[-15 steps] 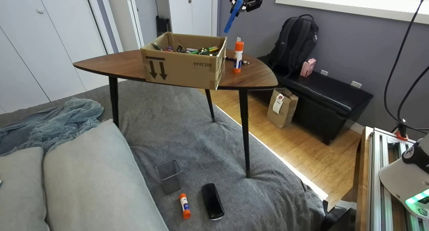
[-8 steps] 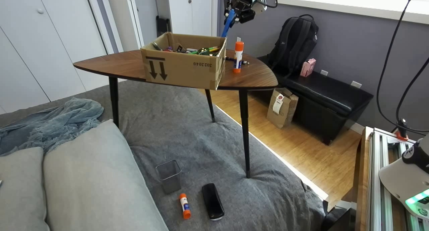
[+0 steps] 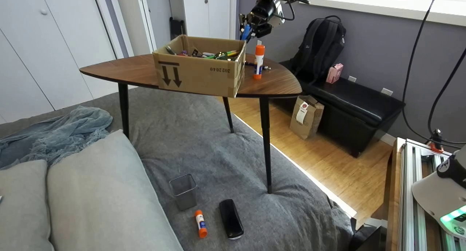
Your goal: Put the blue marker on the table
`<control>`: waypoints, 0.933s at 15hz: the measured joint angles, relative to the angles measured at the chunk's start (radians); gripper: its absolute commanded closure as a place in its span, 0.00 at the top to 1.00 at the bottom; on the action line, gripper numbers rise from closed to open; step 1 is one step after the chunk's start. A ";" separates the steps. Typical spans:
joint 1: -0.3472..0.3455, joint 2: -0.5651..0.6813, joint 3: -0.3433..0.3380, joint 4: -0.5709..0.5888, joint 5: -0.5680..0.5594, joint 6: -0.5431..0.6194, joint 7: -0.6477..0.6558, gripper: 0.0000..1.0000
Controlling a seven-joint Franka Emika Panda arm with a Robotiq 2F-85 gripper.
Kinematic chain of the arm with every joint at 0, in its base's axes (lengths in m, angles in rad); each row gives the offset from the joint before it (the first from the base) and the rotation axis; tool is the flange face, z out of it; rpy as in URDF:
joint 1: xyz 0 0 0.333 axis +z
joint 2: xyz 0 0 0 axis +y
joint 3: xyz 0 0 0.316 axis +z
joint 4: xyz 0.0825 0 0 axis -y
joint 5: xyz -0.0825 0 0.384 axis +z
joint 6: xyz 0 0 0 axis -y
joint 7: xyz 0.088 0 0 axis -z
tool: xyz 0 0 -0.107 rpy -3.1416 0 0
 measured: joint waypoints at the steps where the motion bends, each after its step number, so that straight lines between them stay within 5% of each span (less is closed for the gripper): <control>1: 0.000 0.009 0.001 0.009 0.000 0.000 0.000 0.05; 11: 0.000 0.072 0.005 0.066 -0.004 0.000 0.000 0.05; 12: 0.000 0.077 0.005 0.071 -0.005 0.000 0.001 0.09; 13: 0.000 0.082 0.006 0.077 -0.005 -0.001 0.001 0.44; 14: 0.000 0.084 0.007 0.082 -0.005 -0.001 0.002 0.45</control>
